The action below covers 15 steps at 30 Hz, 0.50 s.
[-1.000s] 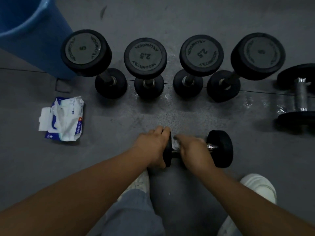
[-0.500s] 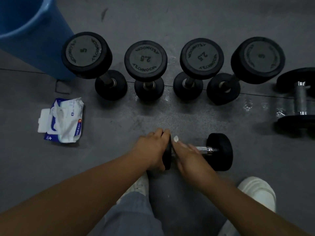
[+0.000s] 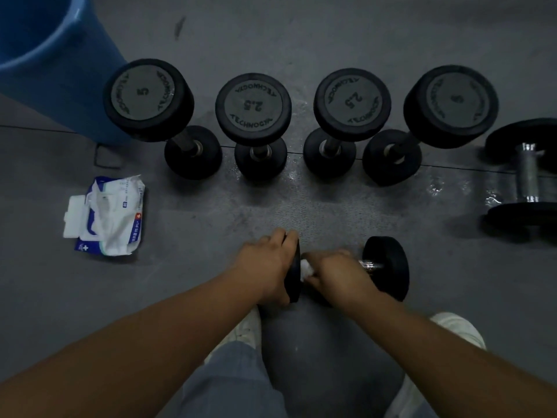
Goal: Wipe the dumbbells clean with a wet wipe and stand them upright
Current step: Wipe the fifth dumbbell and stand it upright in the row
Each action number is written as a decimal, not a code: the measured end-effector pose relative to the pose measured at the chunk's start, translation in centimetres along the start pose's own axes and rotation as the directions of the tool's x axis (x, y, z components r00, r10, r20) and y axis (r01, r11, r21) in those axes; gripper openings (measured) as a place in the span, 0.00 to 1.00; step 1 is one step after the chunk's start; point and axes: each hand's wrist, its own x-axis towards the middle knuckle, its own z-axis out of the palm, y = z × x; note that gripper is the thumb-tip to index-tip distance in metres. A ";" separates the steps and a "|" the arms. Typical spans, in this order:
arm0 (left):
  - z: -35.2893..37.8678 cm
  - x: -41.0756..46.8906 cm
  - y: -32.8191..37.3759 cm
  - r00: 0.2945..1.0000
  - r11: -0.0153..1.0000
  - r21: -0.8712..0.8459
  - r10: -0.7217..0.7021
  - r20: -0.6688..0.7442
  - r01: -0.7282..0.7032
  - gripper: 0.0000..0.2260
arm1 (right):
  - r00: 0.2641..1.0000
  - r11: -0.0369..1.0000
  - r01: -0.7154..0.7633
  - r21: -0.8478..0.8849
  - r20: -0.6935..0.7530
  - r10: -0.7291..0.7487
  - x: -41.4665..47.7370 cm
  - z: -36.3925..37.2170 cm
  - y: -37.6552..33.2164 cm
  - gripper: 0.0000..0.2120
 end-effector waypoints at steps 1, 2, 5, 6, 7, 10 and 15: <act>0.3 -0.1 0.0 1.000 1.000 -0.008 -0.001 -0.007 0.001 0.52 | 0.998 1.000 0.029 0.010 -0.049 -0.028 -0.3 0.4 0.2 0.05; 0.4 -0.2 0.1 1.000 1.000 -0.016 -0.003 -0.012 0.003 0.51 | 0.999 0.998 0.040 0.038 -0.024 -0.039 -0.2 0.2 0.4 0.04; -0.2 0.0 0.0 1.000 1.000 -0.011 -0.006 0.000 0.006 0.48 | 0.967 0.986 -0.078 0.146 0.252 0.039 1.8 -2.2 0.4 0.09; -0.5 0.1 -0.1 1.000 1.000 0.000 -0.004 0.000 0.004 0.47 | 0.935 0.980 -0.137 0.146 0.345 0.079 2.7 -2.7 0.3 0.12; -0.7 0.2 0.0 1.000 1.000 0.008 -0.006 -0.001 0.006 0.46 | 0.901 0.974 -0.188 0.126 0.417 0.120 3.6 -2.8 0.1 0.15; -0.7 0.1 0.1 1.000 1.000 0.013 -0.013 0.007 0.013 0.49 | 0.849 0.965 -0.251 0.082 0.497 0.178 4.9 -2.5 -0.7 0.21; -0.6 0.0 0.1 1.000 1.000 0.014 -0.008 0.006 0.008 0.50 | 0.988 0.993 -0.072 -0.094 0.127 0.084 1.5 -0.6 -1.2 0.10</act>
